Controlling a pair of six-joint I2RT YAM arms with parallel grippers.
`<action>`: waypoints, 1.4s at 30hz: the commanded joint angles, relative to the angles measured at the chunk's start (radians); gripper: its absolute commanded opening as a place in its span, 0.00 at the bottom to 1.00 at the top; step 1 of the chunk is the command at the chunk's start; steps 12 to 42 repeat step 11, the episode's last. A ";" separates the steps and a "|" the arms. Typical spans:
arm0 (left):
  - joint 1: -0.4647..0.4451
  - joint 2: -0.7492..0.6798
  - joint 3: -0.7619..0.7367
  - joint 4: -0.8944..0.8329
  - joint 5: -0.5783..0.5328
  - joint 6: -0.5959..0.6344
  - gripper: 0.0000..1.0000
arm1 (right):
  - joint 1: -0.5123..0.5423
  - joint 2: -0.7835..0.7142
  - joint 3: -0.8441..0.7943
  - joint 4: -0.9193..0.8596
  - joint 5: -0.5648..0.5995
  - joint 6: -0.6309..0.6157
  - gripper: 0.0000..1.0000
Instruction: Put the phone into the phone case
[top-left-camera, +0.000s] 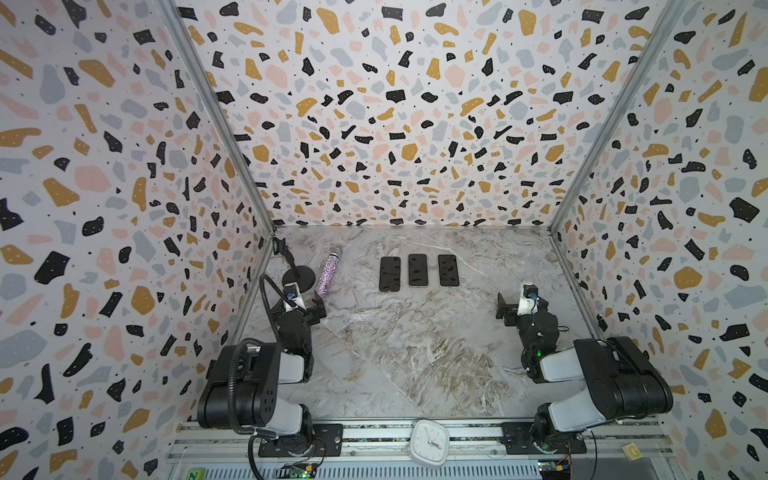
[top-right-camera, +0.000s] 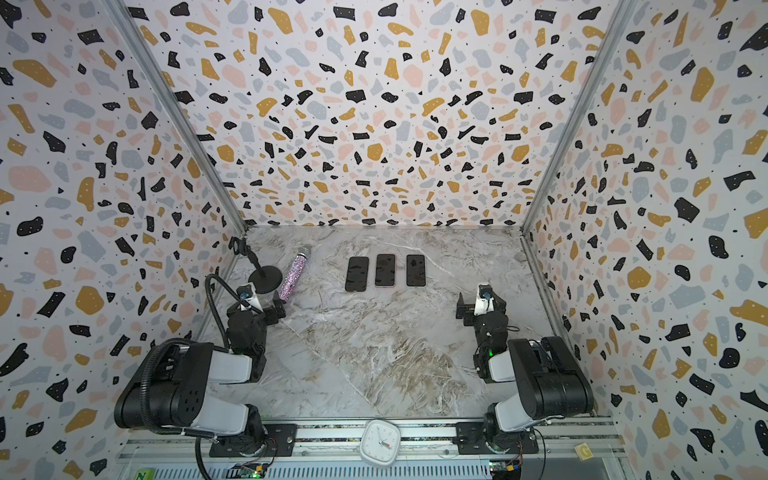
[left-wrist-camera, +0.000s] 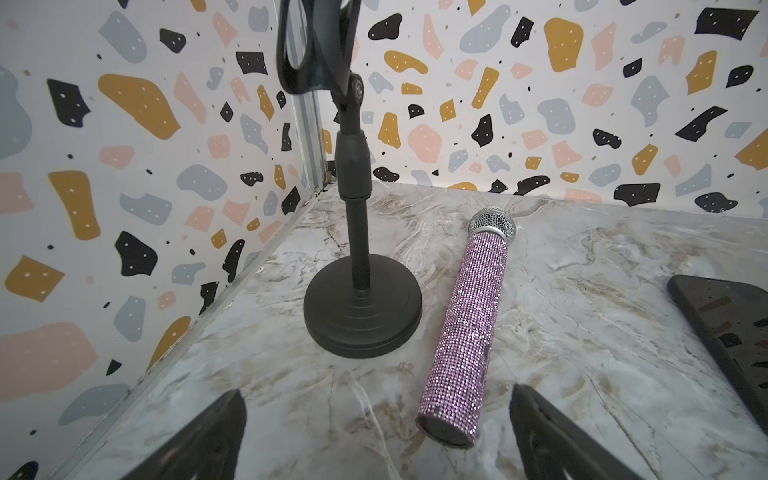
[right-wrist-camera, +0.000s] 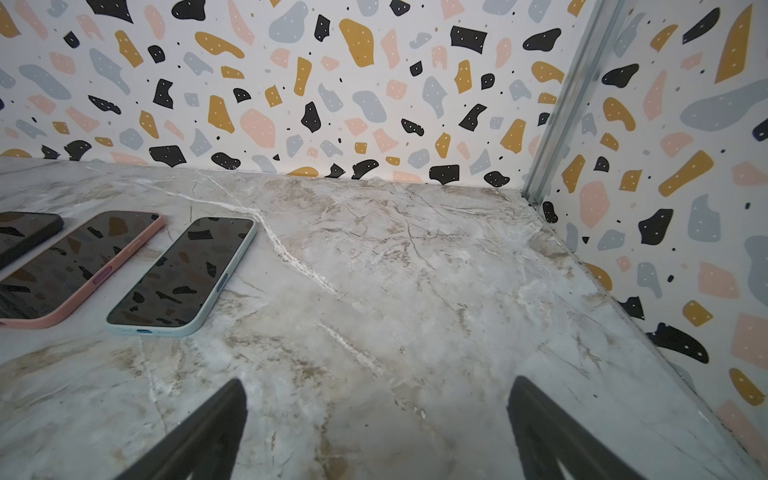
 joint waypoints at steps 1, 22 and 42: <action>-0.007 -0.001 0.018 0.039 -0.030 0.017 0.99 | -0.009 0.001 0.028 -0.021 -0.011 0.004 0.99; -0.007 -0.009 0.010 0.049 -0.028 0.016 1.00 | -0.026 0.005 0.039 -0.039 -0.070 0.000 0.99; -0.007 -0.009 0.010 0.049 -0.028 0.016 1.00 | -0.026 0.005 0.039 -0.039 -0.070 0.000 0.99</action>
